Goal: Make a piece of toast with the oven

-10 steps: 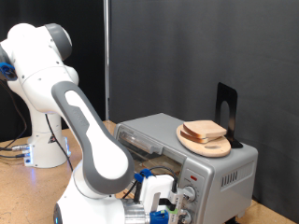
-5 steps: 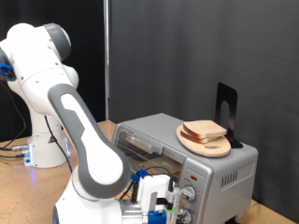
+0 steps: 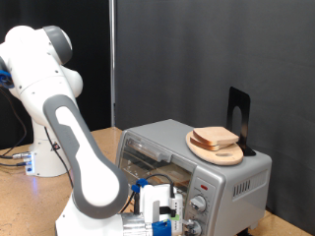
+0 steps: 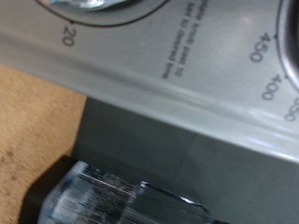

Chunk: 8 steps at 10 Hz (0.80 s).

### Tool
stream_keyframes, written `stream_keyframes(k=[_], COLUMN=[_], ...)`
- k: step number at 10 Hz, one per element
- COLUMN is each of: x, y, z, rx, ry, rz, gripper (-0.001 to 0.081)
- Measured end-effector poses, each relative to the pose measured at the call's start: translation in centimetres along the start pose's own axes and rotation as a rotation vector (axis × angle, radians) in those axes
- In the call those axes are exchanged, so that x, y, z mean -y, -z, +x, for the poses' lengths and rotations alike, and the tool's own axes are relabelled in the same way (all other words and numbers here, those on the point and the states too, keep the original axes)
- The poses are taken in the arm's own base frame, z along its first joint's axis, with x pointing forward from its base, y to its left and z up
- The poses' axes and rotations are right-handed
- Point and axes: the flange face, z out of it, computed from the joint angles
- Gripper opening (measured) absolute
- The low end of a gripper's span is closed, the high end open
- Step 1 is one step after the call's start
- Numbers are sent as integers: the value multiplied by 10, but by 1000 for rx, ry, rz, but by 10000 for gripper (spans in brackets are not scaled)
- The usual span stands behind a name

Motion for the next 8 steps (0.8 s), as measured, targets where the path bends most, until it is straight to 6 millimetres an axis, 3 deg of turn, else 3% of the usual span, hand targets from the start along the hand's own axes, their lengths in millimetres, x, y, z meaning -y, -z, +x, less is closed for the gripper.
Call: stream_keyframes(k=[8], x=[-10], y=[0], z=[4], rx=[30], ry=[97], rz=[91], gripper=[98])
